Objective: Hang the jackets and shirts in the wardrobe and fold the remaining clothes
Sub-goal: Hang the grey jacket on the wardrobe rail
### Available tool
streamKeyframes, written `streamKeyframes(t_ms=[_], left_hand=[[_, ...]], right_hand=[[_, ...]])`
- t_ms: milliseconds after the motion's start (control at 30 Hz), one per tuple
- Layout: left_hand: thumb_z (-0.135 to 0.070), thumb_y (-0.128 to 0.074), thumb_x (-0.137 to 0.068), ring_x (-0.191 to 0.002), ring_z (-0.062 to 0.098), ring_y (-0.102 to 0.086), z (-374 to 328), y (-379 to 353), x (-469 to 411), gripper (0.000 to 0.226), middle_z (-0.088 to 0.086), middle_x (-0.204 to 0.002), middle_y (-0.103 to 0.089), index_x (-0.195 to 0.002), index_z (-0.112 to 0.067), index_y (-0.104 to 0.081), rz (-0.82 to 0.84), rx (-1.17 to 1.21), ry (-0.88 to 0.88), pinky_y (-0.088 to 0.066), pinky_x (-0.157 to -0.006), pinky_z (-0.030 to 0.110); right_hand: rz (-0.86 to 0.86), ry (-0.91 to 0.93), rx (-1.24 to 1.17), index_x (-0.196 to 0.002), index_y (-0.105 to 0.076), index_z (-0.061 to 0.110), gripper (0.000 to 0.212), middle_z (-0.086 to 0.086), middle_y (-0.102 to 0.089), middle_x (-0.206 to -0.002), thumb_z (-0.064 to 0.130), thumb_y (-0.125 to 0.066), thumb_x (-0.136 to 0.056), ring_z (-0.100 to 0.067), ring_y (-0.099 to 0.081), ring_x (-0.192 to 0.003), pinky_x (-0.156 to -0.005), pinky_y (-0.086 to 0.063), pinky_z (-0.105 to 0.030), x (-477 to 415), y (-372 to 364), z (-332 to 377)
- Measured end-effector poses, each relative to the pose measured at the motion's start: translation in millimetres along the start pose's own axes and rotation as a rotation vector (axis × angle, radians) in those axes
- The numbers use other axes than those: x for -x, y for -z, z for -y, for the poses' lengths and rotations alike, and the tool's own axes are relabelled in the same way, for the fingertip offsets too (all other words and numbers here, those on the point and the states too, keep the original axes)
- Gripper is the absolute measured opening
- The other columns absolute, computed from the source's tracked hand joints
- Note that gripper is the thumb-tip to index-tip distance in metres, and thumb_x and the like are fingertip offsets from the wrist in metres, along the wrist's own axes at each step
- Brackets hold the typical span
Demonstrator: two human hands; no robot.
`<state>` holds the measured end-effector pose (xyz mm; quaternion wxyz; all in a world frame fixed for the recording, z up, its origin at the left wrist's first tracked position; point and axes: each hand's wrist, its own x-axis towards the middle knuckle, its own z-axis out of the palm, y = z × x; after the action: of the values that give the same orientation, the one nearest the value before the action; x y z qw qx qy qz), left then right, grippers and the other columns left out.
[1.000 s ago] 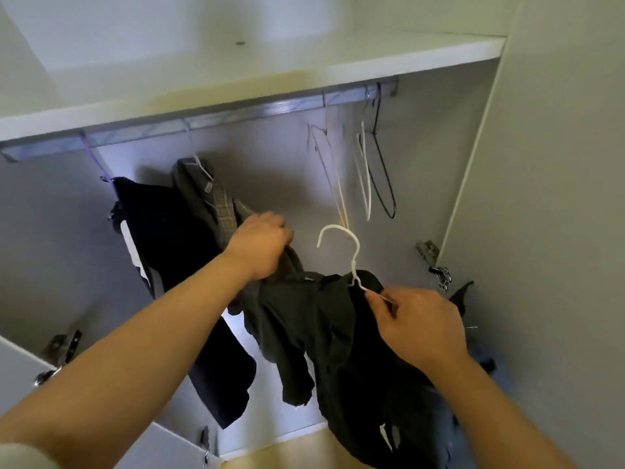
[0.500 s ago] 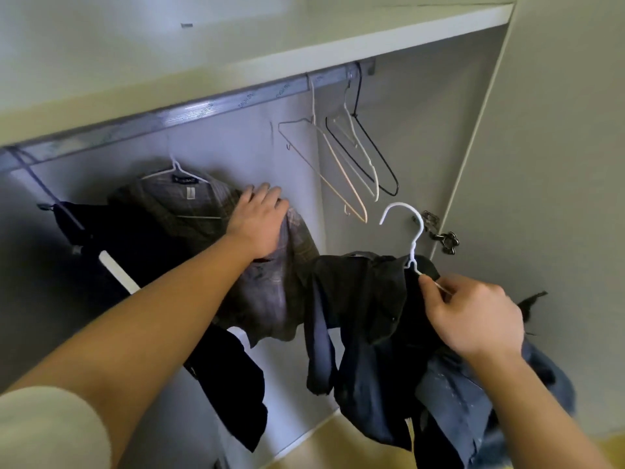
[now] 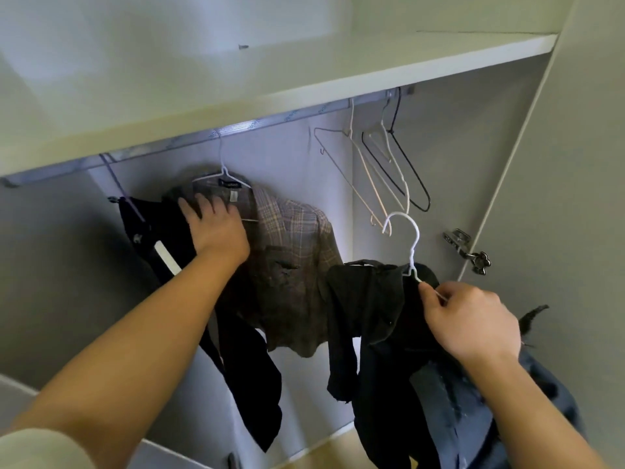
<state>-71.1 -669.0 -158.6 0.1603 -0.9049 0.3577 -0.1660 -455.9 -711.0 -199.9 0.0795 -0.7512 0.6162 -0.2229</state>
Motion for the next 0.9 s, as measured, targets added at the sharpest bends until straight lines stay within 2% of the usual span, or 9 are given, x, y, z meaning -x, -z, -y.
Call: streamKeyframes(t_ms=[133,200,267,300,433,667,767,833,900], left_hand=[[-0.052,-0.056,-0.088,-0.148,0.056,0.011,25.0,-18.5,15.1,0.089,0.016,-0.169,-0.003,-0.162,-0.021,-0.019,0.245,-0.131,0.228,0.005,-0.094,0.092],[-0.05,-0.054,-0.093,-0.148,0.055,0.014,38.3,-28.1,20.7,0.085,0.015,-0.17,0.002,-0.162,-0.021,-0.014,0.285,-0.142,0.246,-0.015,-0.097,0.09],[-0.041,-0.052,-0.097,-0.151,0.051,0.01,51.5,-34.7,25.5,0.078,0.016,-0.17,0.0,-0.163,-0.016,-0.017,0.278,-0.188,0.229,-0.047,-0.093,0.063],[-0.038,-0.051,-0.098,-0.152,0.048,0.008,57.9,-37.7,27.6,0.076,0.018,-0.169,-0.002,-0.162,-0.012,-0.02,0.269,-0.24,0.218,-0.049,-0.083,0.046],[-0.035,-0.049,-0.099,-0.155,0.041,0.01,84.0,-45.1,35.4,0.066,0.022,-0.168,-0.004,-0.158,-0.012,-0.032,0.316,-0.39,0.203,-0.034,-0.075,0.038],[-0.033,-0.045,-0.102,-0.155,0.037,0.014,115.6,-48.8,38.7,0.064,0.015,-0.17,-0.004,-0.161,-0.015,-0.027,0.404,-0.326,0.34,-0.038,-0.083,0.04],[-0.042,-0.045,-0.101,-0.153,0.049,0.008,94.2,-32.3,37.5,0.068,0.02,-0.169,-0.007,-0.161,-0.016,-0.024,0.455,-0.385,0.32,-0.027,-0.105,0.073],[-0.043,-0.054,-0.096,-0.151,0.051,-0.007,65.3,-13.0,33.4,0.071,0.022,-0.166,-0.017,-0.158,-0.015,-0.033,0.339,-0.279,0.206,-0.012,-0.109,0.079],[-0.032,-0.066,-0.085,-0.149,0.042,-0.023,34.1,5.1,25.6,0.069,0.019,-0.159,-0.032,-0.148,-0.017,-0.044,0.043,-0.093,-0.081,-0.02,-0.116,0.069]], right_hand=[[0.026,0.084,-0.017,-0.064,-0.06,0.025,0.051,0.006,-0.053,-0.057,0.064,-0.046,-0.094,-0.022,-0.05,-0.053,-0.049,-0.034,-0.024,0.7,-8.2,10.9],[0.045,0.125,-0.021,-0.065,-0.061,0.026,0.049,0.008,-0.052,-0.056,0.063,-0.046,-0.094,-0.018,-0.047,-0.051,-0.049,-0.034,-0.023,2.3,-12.3,19.7],[0.074,0.161,-0.018,-0.067,-0.062,0.026,0.05,0.008,-0.053,-0.056,0.064,-0.045,-0.094,-0.019,-0.052,-0.052,-0.052,-0.042,-0.025,4.3,-16.4,28.0],[0.085,0.18,-0.019,-0.067,-0.061,0.026,0.05,0.008,-0.053,-0.055,0.064,-0.044,-0.095,-0.019,-0.053,-0.052,-0.053,-0.046,-0.026,5.4,-17.8,31.9],[0.074,0.225,-0.059,-0.062,-0.056,0.025,0.05,0.008,-0.053,-0.053,0.062,-0.046,-0.095,-0.016,-0.051,-0.049,-0.048,-0.04,-0.022,7.3,-21.2,41.5],[0.078,0.267,-0.083,-0.064,-0.055,0.026,0.051,0.008,-0.054,-0.054,0.064,-0.043,-0.095,-0.016,-0.053,-0.05,-0.052,-0.049,-0.026,8.2,-21.3,47.9],[0.061,0.279,-0.098,-0.065,-0.056,0.028,0.049,0.011,-0.053,-0.053,0.064,-0.043,-0.096,-0.013,-0.053,-0.048,-0.05,-0.048,-0.025,9.6,-21.5,49.2],[0.062,0.289,-0.112,-0.067,-0.058,0.028,0.049,0.012,-0.053,-0.053,0.064,-0.043,-0.096,-0.012,-0.053,-0.047,-0.05,-0.051,-0.026,10.1,-22.3,49.5],[0.062,0.3,-0.123,-0.068,-0.06,0.027,0.049,0.011,-0.053,-0.051,0.065,-0.043,-0.096,-0.011,-0.054,-0.047,-0.05,-0.053,-0.028,11.5,-22.4,50.0]])
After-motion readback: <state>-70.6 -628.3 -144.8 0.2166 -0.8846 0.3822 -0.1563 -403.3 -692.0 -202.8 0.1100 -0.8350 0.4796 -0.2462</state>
